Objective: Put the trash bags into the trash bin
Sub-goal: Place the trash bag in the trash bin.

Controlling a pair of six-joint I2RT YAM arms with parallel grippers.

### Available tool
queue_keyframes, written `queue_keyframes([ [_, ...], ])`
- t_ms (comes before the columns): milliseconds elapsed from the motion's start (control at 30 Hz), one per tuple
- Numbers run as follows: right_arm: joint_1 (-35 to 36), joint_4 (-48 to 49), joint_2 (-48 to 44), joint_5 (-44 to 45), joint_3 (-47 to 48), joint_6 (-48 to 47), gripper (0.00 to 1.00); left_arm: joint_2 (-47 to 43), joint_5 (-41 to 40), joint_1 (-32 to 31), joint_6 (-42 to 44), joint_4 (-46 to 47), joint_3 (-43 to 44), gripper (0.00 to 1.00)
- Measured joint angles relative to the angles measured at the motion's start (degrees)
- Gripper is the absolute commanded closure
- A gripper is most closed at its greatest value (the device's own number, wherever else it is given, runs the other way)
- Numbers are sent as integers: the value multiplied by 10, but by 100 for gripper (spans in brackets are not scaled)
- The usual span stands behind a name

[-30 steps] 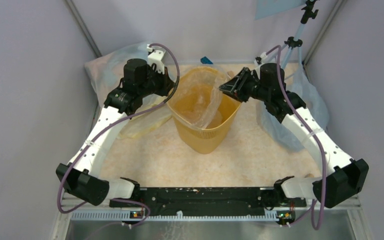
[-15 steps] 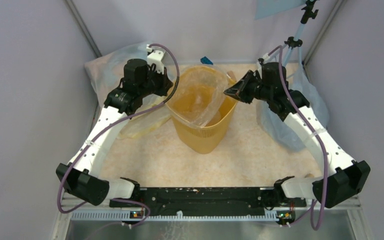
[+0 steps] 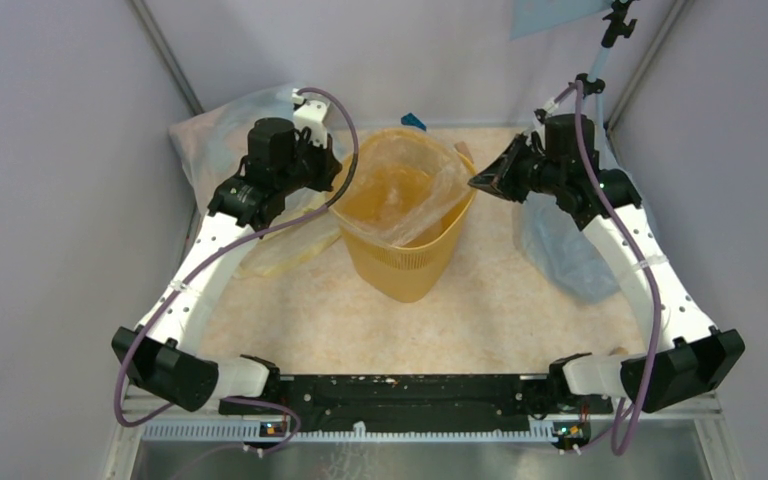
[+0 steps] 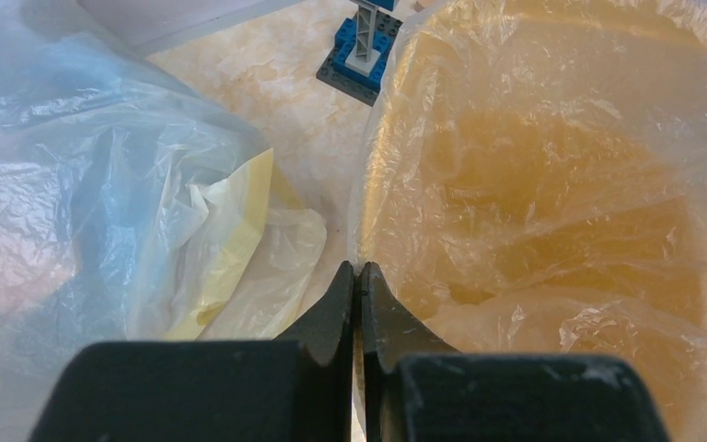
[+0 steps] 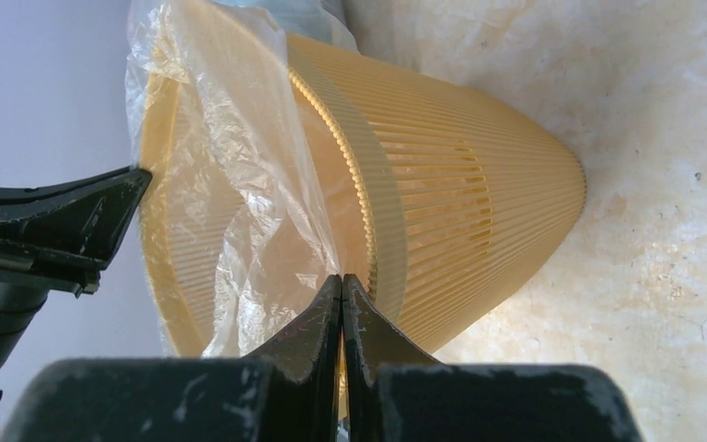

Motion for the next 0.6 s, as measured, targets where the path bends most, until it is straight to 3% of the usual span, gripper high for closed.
queue_keyframes([
  [600, -8, -117, 17, 23, 62, -103, 100, 0, -6, 1, 2, -3, 0, 100],
])
